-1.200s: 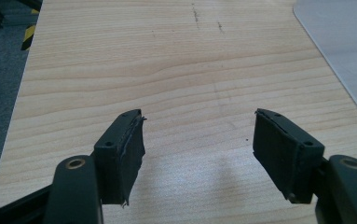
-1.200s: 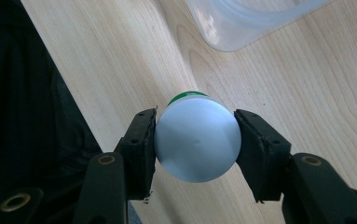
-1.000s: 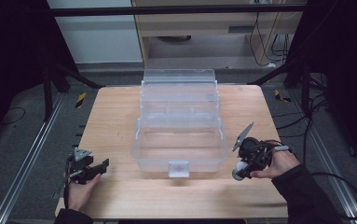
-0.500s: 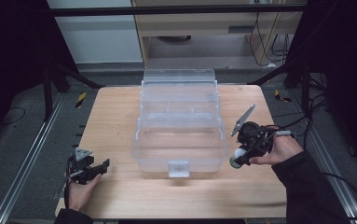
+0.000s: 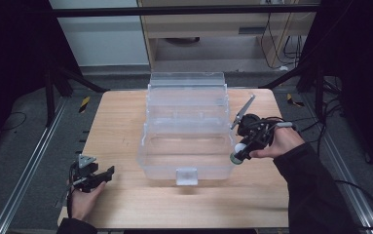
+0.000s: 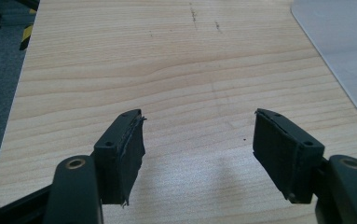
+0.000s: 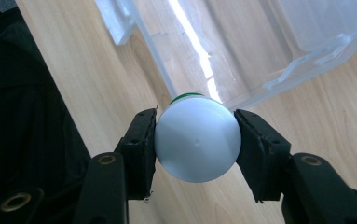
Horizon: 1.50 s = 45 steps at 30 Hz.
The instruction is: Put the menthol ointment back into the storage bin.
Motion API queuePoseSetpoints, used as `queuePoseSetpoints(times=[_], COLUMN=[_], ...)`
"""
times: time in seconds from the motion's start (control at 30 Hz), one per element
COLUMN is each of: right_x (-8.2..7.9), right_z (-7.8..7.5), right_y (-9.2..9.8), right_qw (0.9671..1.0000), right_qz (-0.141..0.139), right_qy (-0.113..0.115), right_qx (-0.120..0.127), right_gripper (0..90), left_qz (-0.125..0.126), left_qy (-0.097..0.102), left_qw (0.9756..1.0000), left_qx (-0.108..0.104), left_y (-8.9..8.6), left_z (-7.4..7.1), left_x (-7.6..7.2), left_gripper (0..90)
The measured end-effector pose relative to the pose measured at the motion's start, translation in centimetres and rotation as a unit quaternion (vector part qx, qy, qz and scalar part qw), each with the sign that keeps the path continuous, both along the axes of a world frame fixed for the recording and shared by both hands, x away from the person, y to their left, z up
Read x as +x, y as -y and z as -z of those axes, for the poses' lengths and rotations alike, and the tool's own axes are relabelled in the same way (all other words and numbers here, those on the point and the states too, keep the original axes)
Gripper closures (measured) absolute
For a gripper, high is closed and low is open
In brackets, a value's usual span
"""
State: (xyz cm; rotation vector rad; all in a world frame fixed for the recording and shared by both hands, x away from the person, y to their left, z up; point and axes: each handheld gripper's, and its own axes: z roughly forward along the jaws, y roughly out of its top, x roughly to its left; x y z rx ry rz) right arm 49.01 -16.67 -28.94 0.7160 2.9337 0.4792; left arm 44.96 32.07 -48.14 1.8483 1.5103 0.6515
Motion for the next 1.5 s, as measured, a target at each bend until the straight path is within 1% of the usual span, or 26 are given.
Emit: queuePoseSetpoints(times=[0.13, 0.17, 0.2, 0.23, 0.47, 0.57, 0.67, 0.83, 0.87, 1.0, 1.03, 1.17, 1.33, 1.37, 1.5], right_x=[1.0, 1.2, 1.4, 1.6, 2.8, 3.2, 3.5, 3.9, 3.9, 4.0, 4.1, 4.1, 4.2, 4.2, 4.3], right_z=[0.1, 0.3, 0.4, 0.6, 1.9, 2.7, 3.5, 4.9, 5.2, 6.0, 6.2, 7.2, 7.9, 8.1, 8.6], right_y=[-0.4, -0.5, -0.7, -0.8, -2.0, -2.5, -2.8, -2.8, -2.8, -2.9, -2.9, -2.9, -2.8, -2.9, -2.8], right_qw=[1.0000, 1.0000, 1.0000, 1.0000, 1.0000, 0.9999, 0.9999, 0.9998, 0.9998, 0.9997, 0.9997, 0.9995, 0.9993, 0.9993, 0.9991], right_qz=[0.002, -0.002, 0.000, -0.004, -0.003, -0.009, -0.011, -0.003, -0.007, -0.005, -0.009, -0.010, -0.014, -0.011, -0.013], right_qy=[0.000, 0.004, 0.001, 0.002, 0.001, 0.002, -0.006, -0.012, -0.011, -0.013, -0.011, -0.015, -0.016, -0.018, -0.021], right_qx=[0.004, 0.006, 0.005, 0.005, 0.004, -0.005, -0.008, -0.016, -0.017, -0.021, -0.021, -0.025, -0.029, -0.029, -0.033], right_gripper=[50.5, 50.5, 50.5, 50.5, 50.4, 50.5, 50.4, 50.4, 50.4, 50.4, 50.4, 50.4, 50.4, 50.4, 50.3], left_qz=[0.000, 0.000, 0.000, 0.000, 0.000, 0.000, 0.001, 0.001, 0.001, 0.001, 0.001, 0.000, 0.001, 0.001, 0.000], left_qy=[0.000, 0.000, 0.000, 0.000, 0.001, 0.001, 0.001, 0.001, 0.001, 0.001, 0.001, 0.001, 0.001, 0.001, 0.001], left_qw=[1.0000, 1.0000, 1.0000, 1.0000, 1.0000, 1.0000, 1.0000, 1.0000, 1.0000, 1.0000, 1.0000, 1.0000, 1.0000, 1.0000, 1.0000], left_qx=[0.000, 0.000, 0.000, -0.001, -0.001, -0.001, 0.000, -0.001, -0.001, -0.001, -0.001, -0.001, 0.000, 0.000, -0.001], left_y=[0.0, 0.0, 0.0, 0.0, 0.0, 0.0, 0.0, 0.0, 0.0, -0.1, -0.1, -0.1, -0.1, -0.1, -0.1], left_z=[0.0, 0.0, 0.0, 0.0, 0.0, 0.0, -0.1, 0.0, 0.0, -0.1, -0.1, 0.0, -0.1, -0.1, 0.0], left_x=[0.0, 0.0, 0.0, 0.0, 0.0, 0.0, 0.0, 0.0, 0.0, 0.0, 0.0, 0.0, 0.0, 0.0, 0.0], left_gripper=[33.2, 33.2, 33.2, 33.2, 33.3, 33.2, 33.3, 33.2, 33.3, 33.3, 33.3, 33.3, 33.3, 33.3, 33.3])
